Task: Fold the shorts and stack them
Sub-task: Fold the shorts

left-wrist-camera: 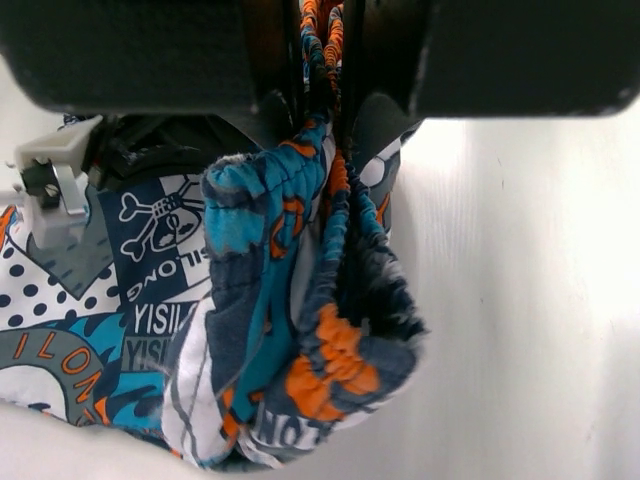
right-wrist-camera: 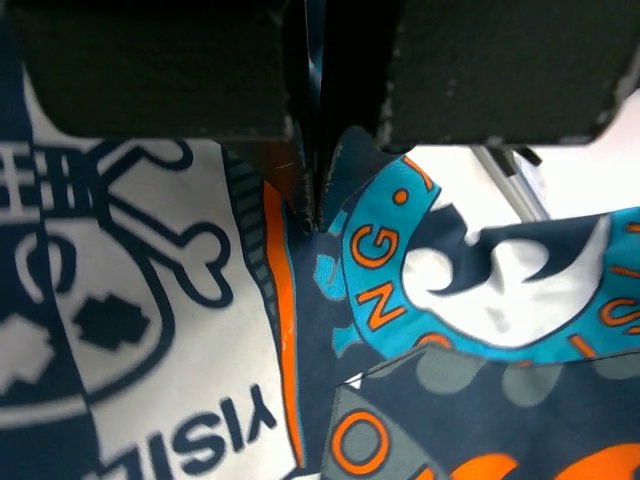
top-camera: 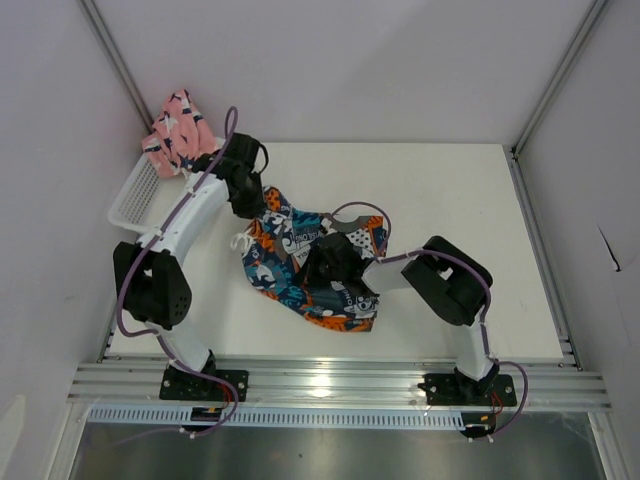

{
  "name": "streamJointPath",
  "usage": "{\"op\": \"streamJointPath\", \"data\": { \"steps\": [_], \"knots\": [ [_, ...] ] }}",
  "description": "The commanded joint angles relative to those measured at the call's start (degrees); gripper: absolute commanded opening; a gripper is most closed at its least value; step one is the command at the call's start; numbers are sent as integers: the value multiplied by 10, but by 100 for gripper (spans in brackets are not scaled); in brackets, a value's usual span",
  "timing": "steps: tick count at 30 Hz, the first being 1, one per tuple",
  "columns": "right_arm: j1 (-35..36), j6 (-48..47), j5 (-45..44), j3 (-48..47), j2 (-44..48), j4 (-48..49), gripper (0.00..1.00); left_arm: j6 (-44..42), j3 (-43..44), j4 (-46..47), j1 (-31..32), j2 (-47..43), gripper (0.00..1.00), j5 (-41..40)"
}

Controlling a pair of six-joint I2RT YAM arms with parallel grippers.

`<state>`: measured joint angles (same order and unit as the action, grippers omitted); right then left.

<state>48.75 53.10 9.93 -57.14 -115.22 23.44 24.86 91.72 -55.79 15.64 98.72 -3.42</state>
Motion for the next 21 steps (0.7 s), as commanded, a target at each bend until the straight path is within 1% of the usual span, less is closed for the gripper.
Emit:
{"op": "streamJointPath", "data": {
  "steps": [1, 4, 5, 12, 17, 21],
  "knots": [
    [3, 10, 0, -6, -26, -22, 0, -1, -2, -22, 26, -23, 0, -22],
    [-8, 3, 5, -17, -6, -30, 1, 6, -19, -20, 36, -40, 0, -33],
    [-15, 1, 9, -21, 7, -33, 2, 9, -22, -20, 40, -47, 0, -40],
    [-50, -11, 26, -53, 56, -68, 5, 9, -25, -20, 43, -64, 0, -60],
    [-91, -17, 40, -84, 54, -75, 6, 3, -20, -20, 46, -64, 0, -65],
    [-120, -19, 51, -126, 30, -78, 6, 1, -13, -20, 49, -59, 0, -69]
  ]
}}
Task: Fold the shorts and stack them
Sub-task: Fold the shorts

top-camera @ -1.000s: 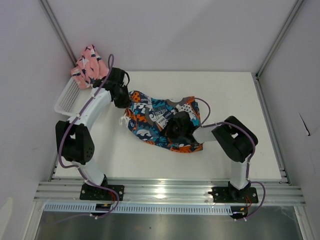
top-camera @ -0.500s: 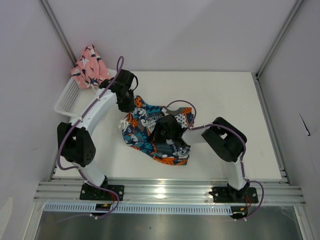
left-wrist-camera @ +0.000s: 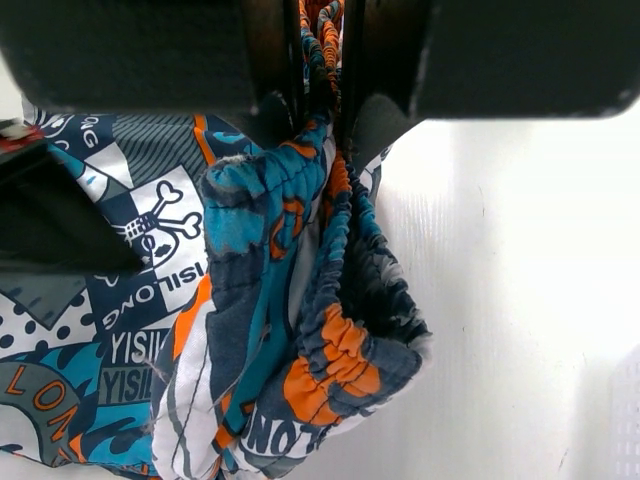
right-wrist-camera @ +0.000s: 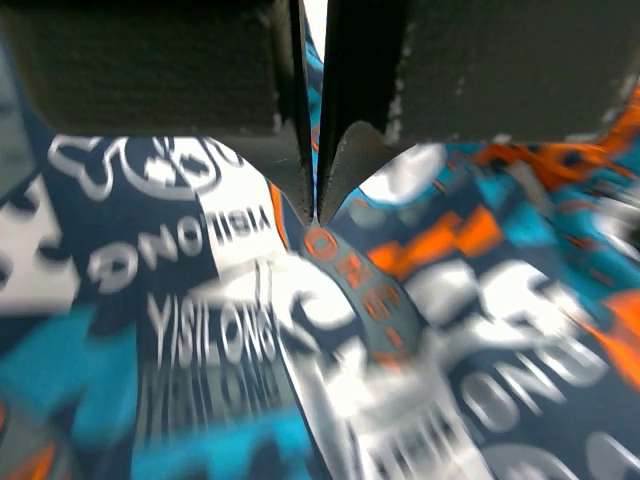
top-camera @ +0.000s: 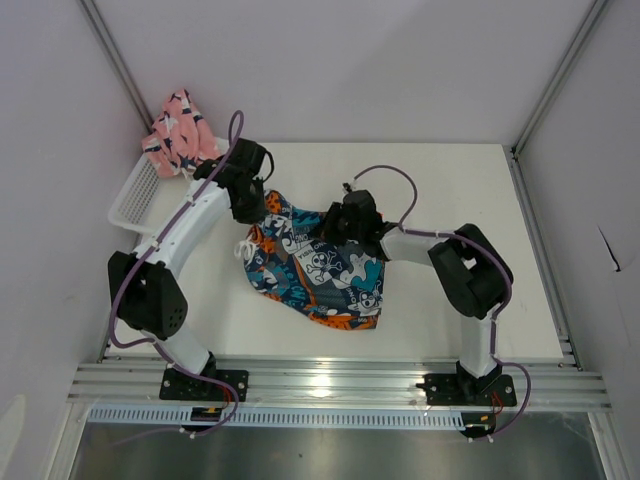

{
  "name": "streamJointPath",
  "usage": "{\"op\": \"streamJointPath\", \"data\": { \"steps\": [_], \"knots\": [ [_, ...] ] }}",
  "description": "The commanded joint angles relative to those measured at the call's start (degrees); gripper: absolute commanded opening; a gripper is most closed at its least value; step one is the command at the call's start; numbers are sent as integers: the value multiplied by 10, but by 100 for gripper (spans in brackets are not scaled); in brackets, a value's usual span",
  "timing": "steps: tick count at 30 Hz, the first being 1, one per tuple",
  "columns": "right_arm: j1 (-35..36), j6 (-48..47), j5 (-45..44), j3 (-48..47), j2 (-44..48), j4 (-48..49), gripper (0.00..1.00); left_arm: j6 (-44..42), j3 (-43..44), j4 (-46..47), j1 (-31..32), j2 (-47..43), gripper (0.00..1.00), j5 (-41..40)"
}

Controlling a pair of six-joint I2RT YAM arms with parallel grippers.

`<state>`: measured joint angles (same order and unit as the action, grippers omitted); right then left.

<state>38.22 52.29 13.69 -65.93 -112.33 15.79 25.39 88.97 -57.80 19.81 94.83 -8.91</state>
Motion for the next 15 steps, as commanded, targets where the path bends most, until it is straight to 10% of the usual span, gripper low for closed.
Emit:
{"op": "streamJointPath", "data": {
  "steps": [1, 15],
  "knots": [
    [-24, -11, 20, -46, -12, 1, 5, -4, 20, -5, 8, -16, 0, -17],
    [-56, 0, 29, -176, -138, 12, 4, -5, 42, -16, 26, -7, 0, -31]
  ]
}}
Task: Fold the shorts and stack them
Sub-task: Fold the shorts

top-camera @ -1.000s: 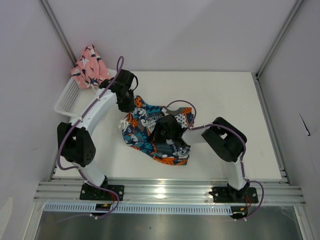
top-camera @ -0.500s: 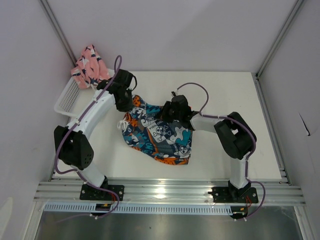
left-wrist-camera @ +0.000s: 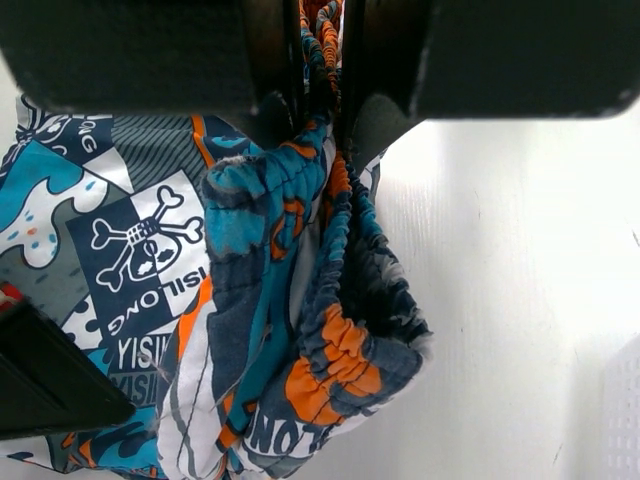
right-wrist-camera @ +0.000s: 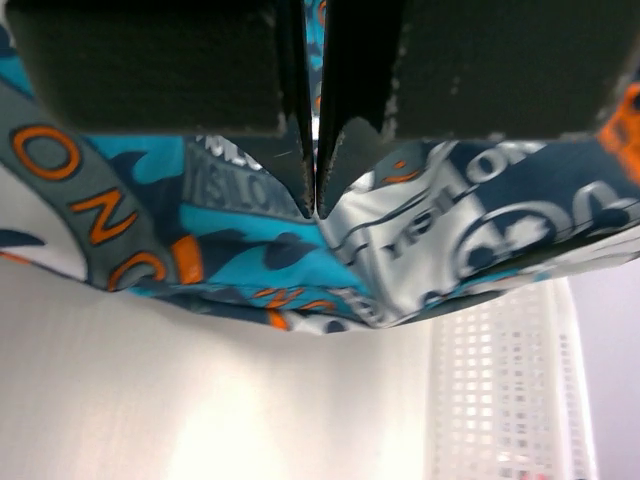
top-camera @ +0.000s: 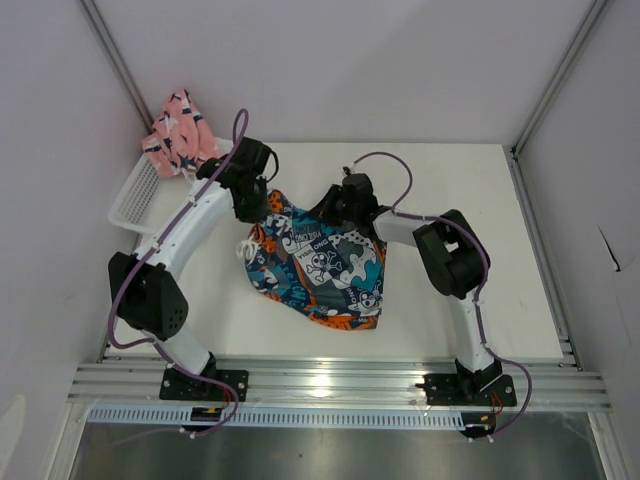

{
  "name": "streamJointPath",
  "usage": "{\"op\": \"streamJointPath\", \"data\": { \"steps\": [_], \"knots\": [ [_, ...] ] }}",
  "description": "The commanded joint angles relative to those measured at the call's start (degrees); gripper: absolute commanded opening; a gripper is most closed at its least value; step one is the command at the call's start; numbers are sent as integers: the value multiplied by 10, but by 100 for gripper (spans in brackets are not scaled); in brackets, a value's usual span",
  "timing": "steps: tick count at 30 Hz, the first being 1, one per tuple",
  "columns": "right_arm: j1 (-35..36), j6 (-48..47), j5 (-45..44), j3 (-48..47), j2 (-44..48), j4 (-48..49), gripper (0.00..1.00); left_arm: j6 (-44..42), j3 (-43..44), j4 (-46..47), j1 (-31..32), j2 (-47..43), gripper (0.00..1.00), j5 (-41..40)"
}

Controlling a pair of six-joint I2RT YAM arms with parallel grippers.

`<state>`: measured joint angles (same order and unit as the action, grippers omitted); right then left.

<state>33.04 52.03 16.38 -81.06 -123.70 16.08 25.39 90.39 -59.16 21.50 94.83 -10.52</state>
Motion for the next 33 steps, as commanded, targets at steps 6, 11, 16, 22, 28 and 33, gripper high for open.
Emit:
{"op": "streamJointPath", "data": {
  "steps": [6, 11, 16, 22, 28, 33],
  "knots": [
    [-9, 18, -15, -60, -94, 13, 2, -5, 36, -10, 28, -3, 0, -28],
    [-3, 36, -42, -53, -119, 30, 0, -5, 51, -23, 58, 4, 0, -42],
    [14, 37, -77, -33, -104, 37, 0, 6, 87, -40, 97, 24, 0, -58],
    [28, 36, -100, -9, -80, 47, 0, 40, 132, -61, 126, 76, 0, -61],
    [34, 45, -111, 21, -54, 75, 0, 77, 154, -66, 127, 120, 0, -61],
    [29, 58, -101, 33, -33, 103, 1, 108, 113, -20, 129, 105, 0, -42]
  ]
}}
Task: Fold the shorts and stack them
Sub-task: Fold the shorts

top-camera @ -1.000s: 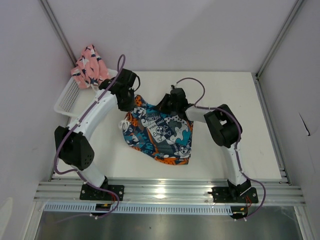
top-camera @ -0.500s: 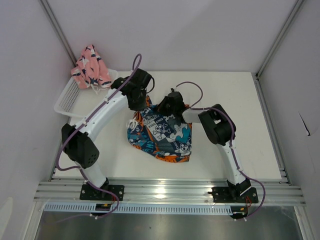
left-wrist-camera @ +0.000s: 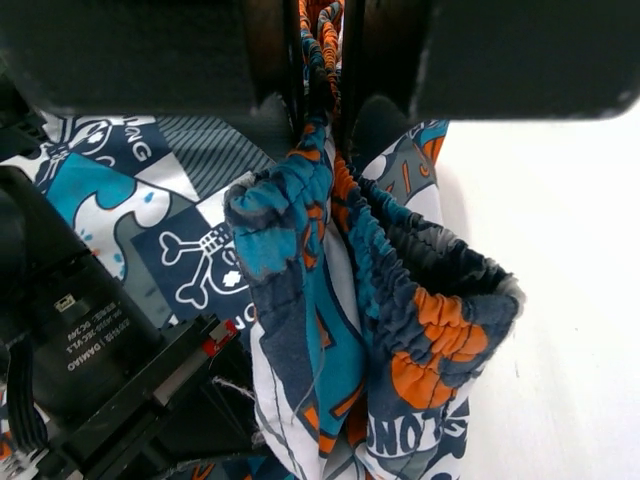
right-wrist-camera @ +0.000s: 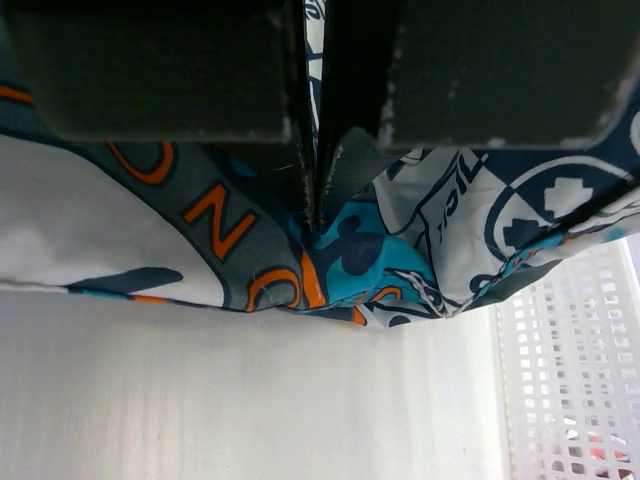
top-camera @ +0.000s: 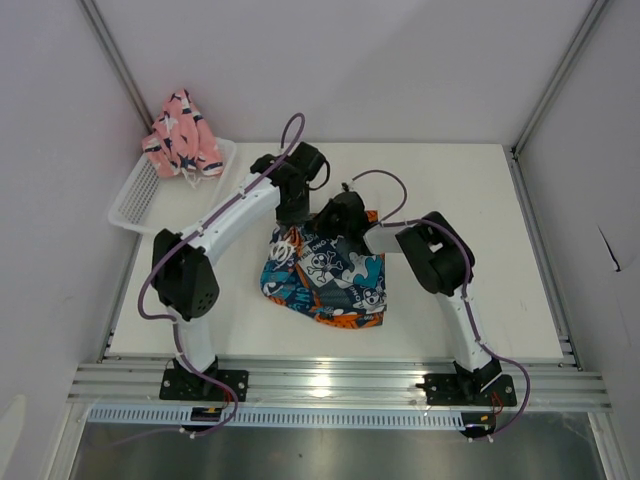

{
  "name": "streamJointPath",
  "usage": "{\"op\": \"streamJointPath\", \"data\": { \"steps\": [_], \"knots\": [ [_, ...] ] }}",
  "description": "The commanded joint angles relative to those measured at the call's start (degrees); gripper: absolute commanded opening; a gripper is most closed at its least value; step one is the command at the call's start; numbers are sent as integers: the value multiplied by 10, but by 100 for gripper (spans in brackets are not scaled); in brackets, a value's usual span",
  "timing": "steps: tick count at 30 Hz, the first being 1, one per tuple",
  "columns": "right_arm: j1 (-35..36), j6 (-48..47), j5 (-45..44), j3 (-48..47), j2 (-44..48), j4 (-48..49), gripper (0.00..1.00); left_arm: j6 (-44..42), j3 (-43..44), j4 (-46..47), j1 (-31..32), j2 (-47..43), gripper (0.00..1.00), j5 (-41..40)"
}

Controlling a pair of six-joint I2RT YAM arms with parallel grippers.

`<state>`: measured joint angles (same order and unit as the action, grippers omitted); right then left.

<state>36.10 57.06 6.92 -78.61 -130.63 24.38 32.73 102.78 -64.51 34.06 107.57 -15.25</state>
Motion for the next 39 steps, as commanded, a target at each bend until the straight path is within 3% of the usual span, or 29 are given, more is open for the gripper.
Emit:
{"op": "streamJointPath", "data": {
  "steps": [1, 6, 16, 31, 39],
  "knots": [
    [-4, 9, -3, 10, 41, 23, 1, 37, -13, 37, 2, -29, 0, 4],
    [-11, 9, 19, 30, 91, 14, 6, 42, -8, 31, 2, -34, 0, -10],
    [-1, -4, 73, 167, 200, 19, 9, 31, 10, 15, 2, -55, 0, -4],
    [122, 15, 88, 270, 187, 100, 7, 30, 29, -6, 2, -64, 0, -6],
    [144, 25, 78, 291, 180, 131, 6, 30, 36, -11, 2, -61, 0, -8]
  ]
}}
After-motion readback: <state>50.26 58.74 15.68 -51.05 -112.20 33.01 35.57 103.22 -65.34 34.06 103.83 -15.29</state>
